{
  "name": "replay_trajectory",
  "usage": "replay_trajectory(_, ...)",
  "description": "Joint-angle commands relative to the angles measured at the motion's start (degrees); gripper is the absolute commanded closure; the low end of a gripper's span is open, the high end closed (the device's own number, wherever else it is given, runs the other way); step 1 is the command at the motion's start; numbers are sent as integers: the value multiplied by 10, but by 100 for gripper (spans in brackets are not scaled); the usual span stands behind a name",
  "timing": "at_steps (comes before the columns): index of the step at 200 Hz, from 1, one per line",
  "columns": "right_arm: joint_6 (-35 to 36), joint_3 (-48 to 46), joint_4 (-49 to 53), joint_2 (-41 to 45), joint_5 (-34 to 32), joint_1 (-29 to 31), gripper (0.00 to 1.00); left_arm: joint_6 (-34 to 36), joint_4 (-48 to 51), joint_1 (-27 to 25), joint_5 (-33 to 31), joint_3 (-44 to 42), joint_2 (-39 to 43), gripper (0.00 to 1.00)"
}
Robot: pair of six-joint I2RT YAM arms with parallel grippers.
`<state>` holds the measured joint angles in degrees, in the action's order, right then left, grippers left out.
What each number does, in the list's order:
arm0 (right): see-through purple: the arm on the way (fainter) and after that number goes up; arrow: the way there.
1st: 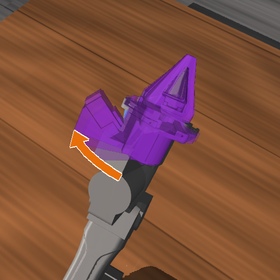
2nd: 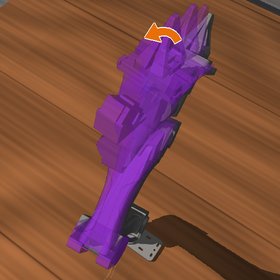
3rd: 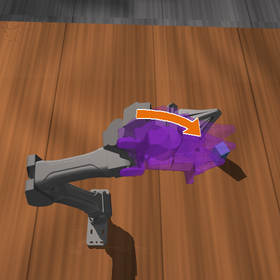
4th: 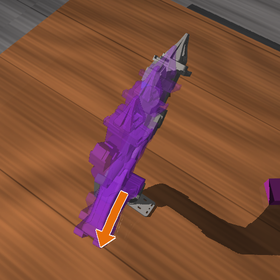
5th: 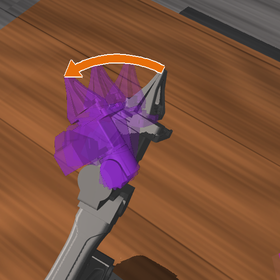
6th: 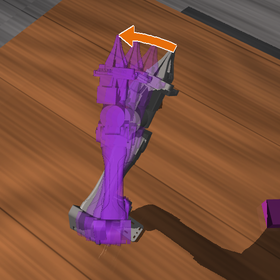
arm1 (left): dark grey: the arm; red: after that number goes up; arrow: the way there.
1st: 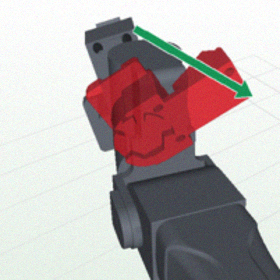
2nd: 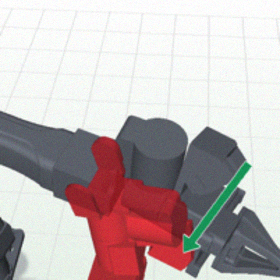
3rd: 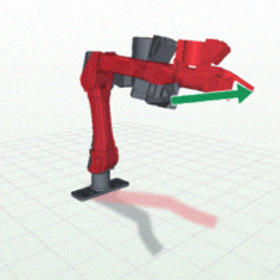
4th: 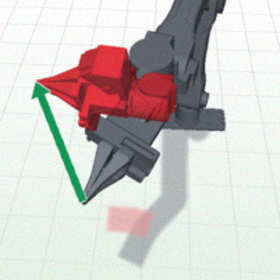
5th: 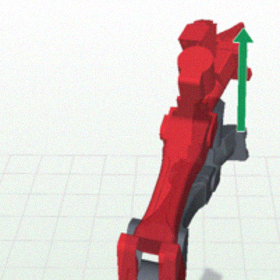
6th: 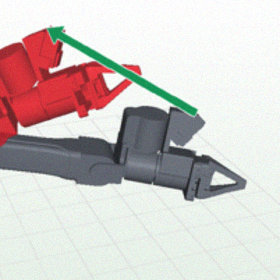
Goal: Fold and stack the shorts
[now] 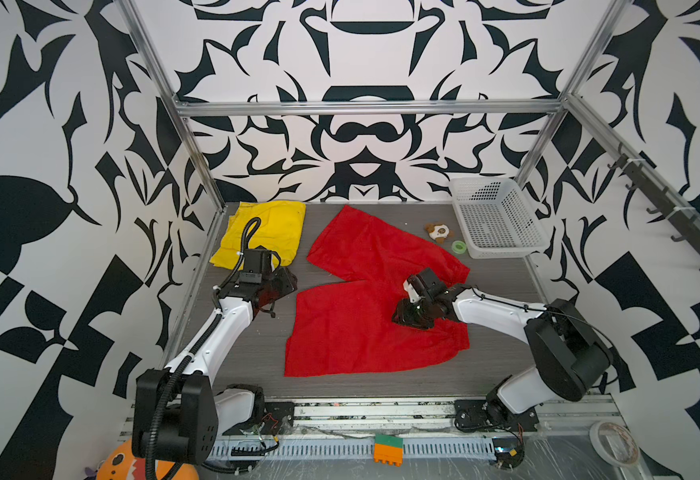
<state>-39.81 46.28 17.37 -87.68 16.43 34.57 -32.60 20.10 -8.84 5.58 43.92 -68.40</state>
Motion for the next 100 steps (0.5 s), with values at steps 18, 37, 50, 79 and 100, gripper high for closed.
replay_trajectory(18,28,95,26,3,-22,62,50,-63,8,2,74,-53,29,46)
replay_trajectory(37,29,113,17,-18,-41,83,50,-88,4,2,86,-83,32,45)
replay_trajectory(50,22,119,-3,-40,-34,87,50,-94,0,3,76,-92,24,45)
replay_trajectory(79,25,150,-11,-100,-21,110,50,-97,-9,9,82,-75,-19,44)
replay_trajectory(100,31,156,-18,-125,-22,125,47,-92,-48,27,116,-63,-66,36)
